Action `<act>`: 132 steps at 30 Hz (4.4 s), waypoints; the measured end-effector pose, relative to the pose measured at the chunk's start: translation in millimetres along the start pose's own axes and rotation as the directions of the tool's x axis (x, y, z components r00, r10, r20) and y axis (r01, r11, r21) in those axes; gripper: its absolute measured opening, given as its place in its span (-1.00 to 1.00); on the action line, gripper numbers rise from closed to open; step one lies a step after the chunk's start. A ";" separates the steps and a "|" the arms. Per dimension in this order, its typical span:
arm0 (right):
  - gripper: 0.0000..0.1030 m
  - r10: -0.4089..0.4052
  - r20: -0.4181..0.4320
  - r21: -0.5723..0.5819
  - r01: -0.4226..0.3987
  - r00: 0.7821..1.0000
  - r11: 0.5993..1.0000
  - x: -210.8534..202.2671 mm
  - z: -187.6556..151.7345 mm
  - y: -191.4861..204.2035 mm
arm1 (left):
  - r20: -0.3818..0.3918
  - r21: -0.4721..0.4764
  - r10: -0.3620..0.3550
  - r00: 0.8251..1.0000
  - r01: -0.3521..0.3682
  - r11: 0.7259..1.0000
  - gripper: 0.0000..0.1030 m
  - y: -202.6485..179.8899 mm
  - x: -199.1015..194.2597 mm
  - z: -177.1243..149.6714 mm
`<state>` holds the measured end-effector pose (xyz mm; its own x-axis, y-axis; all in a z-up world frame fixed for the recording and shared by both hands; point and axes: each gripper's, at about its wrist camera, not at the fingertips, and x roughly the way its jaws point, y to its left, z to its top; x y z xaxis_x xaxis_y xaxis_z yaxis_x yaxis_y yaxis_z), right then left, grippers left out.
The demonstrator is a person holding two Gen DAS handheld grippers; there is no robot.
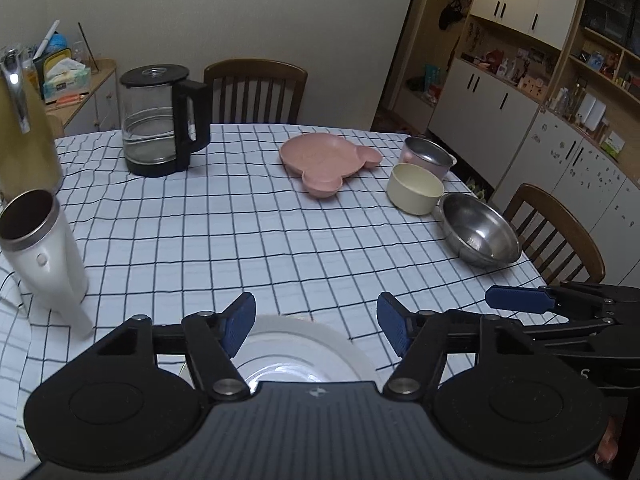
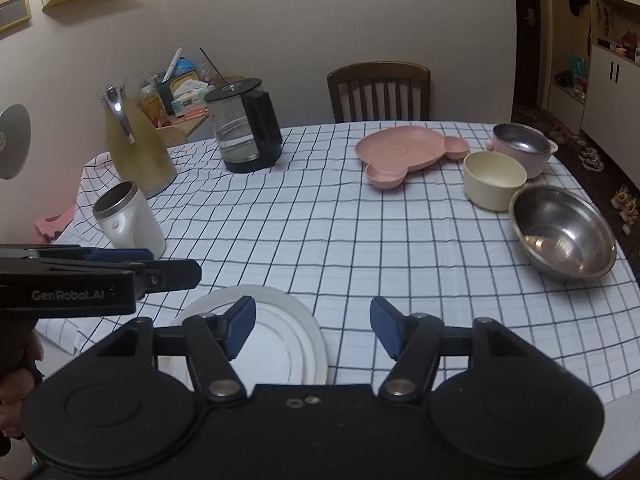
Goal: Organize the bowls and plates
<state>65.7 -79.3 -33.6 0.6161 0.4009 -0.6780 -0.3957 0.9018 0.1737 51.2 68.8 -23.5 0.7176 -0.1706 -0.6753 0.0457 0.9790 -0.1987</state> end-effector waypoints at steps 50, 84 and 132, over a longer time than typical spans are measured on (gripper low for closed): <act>0.71 -0.139 -0.136 -0.064 0.131 0.981 0.989 265.4 222.8 -180.8 | -0.119 -0.095 0.279 0.953 -0.290 0.952 0.55 9.1 329.6 210.2; -0.71 -0.050 -0.326 0.213 0.125 0.944 0.969 346.6 212.5 -217.8 | -0.284 -0.015 0.215 0.935 -0.228 0.973 -0.59 38.8 452.4 245.5; -0.80 0.046 -0.271 -0.003 -0.048 0.961 0.999 122.5 128.6 -88.2 | -0.256 -0.164 0.153 0.955 -0.198 0.966 -0.64 16.6 87.2 70.8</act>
<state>263.7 -89.0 -40.1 0.3894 0.3830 -0.8377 -0.4270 0.8809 0.2043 163.8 78.2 -35.4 0.5142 -0.0421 -0.8566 -0.2120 0.9616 -0.1745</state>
